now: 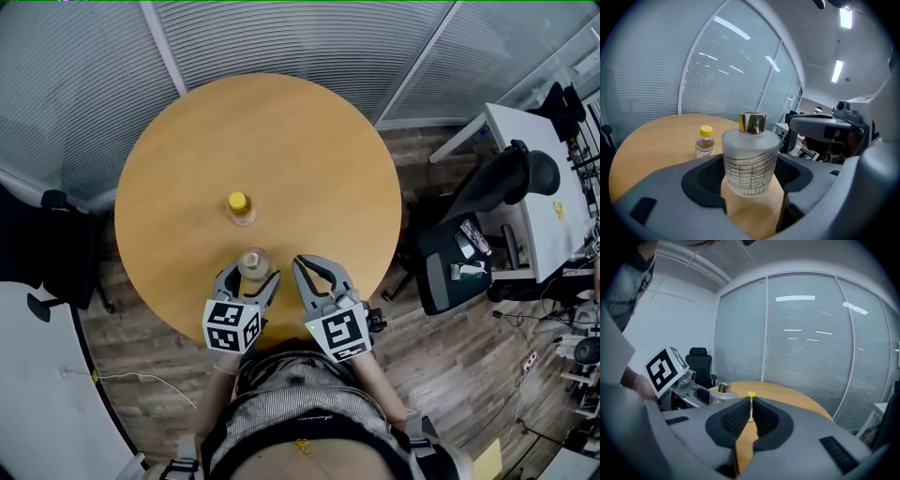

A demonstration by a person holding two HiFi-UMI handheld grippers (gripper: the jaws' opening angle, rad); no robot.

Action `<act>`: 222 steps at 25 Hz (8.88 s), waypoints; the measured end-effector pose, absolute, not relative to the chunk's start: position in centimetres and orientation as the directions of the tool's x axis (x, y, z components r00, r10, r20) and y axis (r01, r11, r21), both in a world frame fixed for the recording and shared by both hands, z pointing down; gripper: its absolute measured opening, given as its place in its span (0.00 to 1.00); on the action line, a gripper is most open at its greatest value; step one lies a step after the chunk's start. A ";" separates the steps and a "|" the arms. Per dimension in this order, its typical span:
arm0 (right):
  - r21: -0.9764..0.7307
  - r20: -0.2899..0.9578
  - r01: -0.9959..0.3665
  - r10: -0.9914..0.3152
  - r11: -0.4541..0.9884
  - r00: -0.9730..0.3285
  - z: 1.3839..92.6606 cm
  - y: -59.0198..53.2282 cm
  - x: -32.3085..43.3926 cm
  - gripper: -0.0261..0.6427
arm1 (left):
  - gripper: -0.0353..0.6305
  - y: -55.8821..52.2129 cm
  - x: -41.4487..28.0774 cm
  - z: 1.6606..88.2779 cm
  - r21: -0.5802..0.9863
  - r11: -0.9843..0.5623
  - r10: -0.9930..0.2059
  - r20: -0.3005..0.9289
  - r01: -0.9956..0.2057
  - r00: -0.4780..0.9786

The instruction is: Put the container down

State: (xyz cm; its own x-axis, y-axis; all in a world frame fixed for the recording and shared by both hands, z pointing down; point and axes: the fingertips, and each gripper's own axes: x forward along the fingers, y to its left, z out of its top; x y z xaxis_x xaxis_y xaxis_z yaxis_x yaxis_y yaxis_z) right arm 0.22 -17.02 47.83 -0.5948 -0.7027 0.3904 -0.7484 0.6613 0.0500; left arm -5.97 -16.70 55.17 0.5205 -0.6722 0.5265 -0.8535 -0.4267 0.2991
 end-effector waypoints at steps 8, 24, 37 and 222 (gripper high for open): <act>0.065 0.411 -0.752 -0.704 0.656 -0.579 48.6 -17.0 0.7 0.08 | 0.54 -17.1 -5.9 57.7 0.295 -0.426 -0.663 0.542 -0.856 0.516; 0.051 0.441 -0.758 -0.695 0.651 -0.568 49.9 -16.9 0.6 0.08 | 0.54 -17.2 -5.9 63.7 0.307 -0.358 -0.666 0.578 -0.882 0.472; 0.067 0.464 -0.751 -0.686 0.657 -0.560 50.7 -16.6 1.0 0.08 | 0.54 -16.9 -5.5 66.9 0.303 -0.358 -0.650 0.599 -0.884 0.468; 0.036 0.480 -0.672 -0.602 0.740 -0.638 52.1 -13.4 1.0 0.08 | 0.09 -12.5 -6.1 60.7 0.216 -0.377 -0.728 0.532 -0.901 0.432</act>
